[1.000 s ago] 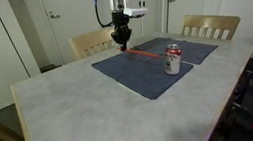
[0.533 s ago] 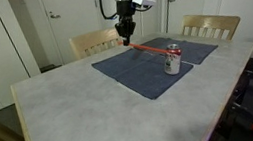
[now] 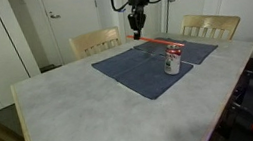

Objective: Put the straw in the can

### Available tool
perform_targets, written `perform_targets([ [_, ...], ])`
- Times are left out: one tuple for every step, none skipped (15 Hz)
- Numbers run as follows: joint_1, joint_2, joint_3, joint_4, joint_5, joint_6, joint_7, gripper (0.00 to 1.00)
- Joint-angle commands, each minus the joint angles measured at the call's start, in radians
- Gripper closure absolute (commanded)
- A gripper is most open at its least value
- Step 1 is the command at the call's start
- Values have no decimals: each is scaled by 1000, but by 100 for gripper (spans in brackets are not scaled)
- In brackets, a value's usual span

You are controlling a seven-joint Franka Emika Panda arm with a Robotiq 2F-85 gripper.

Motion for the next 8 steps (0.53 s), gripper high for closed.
perform_targets([
  [-1, -33, -7, -12, 27, -26, -18, 98],
  [-3, -49, -8, -20, 31, -36, -19, 98],
  [-2, -60, -10, -24, 29, -40, -12, 98],
  [-1, -73, -14, -27, 28, -46, -4, 98],
  [0, -83, -19, -27, 26, -54, 5, 98],
  [0, -92, -24, -28, 24, -60, 16, 98],
  [1, -102, -30, -28, 21, -69, 31, 98],
  [1, -111, -37, -30, 21, -82, 42, 98],
])
